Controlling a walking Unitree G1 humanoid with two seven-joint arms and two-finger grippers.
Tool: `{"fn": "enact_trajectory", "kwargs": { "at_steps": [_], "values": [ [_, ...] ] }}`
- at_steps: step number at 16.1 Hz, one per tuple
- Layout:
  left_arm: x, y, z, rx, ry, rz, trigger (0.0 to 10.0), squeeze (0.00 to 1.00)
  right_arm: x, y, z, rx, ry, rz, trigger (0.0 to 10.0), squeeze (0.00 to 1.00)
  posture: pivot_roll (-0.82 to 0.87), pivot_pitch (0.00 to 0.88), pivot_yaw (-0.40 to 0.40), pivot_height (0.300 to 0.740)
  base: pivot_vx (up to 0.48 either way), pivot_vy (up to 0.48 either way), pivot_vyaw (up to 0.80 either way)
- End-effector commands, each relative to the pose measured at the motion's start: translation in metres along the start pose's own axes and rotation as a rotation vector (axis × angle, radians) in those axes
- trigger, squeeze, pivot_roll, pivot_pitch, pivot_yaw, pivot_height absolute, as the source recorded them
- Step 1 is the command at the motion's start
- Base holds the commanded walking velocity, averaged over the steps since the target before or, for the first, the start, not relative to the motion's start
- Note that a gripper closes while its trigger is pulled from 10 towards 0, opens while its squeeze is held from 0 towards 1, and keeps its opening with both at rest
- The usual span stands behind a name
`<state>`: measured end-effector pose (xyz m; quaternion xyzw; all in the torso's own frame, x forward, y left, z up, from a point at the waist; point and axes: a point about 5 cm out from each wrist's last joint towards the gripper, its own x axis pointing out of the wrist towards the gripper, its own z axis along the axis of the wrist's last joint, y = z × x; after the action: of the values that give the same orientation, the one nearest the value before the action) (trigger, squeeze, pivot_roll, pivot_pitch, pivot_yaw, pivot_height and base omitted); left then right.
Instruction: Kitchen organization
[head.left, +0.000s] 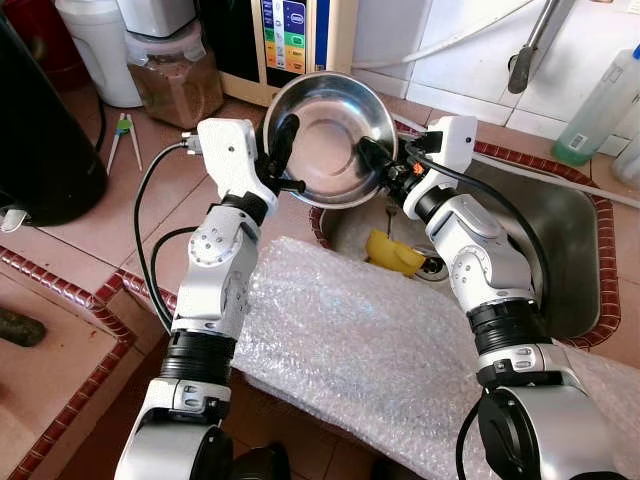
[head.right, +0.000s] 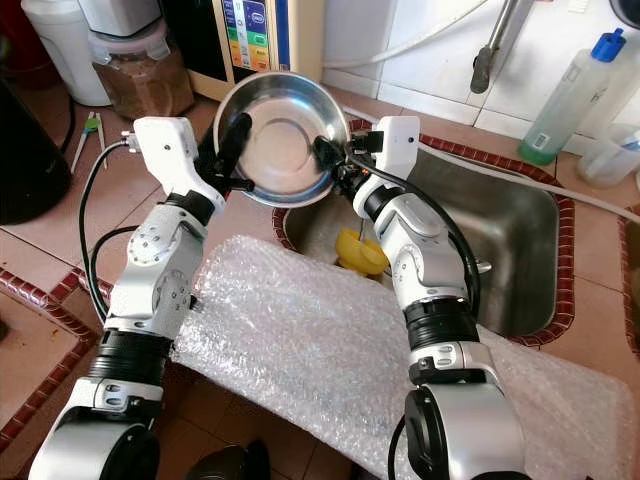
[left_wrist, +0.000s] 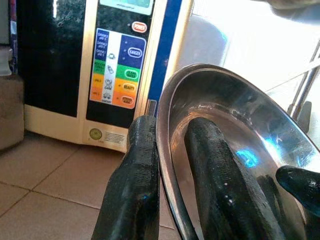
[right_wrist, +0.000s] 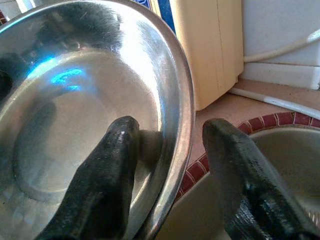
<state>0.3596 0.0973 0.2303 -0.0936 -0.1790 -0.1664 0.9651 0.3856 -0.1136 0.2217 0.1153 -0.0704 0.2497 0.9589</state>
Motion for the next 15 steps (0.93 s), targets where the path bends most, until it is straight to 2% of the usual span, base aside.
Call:
{"fn": "enact_trajectory", "kwargs": {
  "at_steps": [1,9,15],
  "values": [
    [0.0039,0.0001,0.0100,0.020,-0.040,-0.012,0.0,0.00,-0.0026,-0.0076,-0.0011,-0.001,0.006,-0.039,0.0,0.00,0.04,0.127,-0.015,0.740,0.000,0.000,0.00],
    [0.0025,0.0049,0.0079,0.072,-0.017,-0.014,0.0,0.00,-0.0025,-0.0132,-0.0013,0.001,0.015,-0.063,0.0,0.00,0.04,0.126,-0.012,0.740,0.000,0.000,0.00],
    [0.0018,0.0060,0.0031,0.069,0.026,-0.026,0.0,0.00,-0.0024,-0.0169,-0.0049,-0.012,0.029,-0.100,0.0,0.00,0.05,0.130,-0.010,0.740,0.000,0.000,0.00]
  ]
}}
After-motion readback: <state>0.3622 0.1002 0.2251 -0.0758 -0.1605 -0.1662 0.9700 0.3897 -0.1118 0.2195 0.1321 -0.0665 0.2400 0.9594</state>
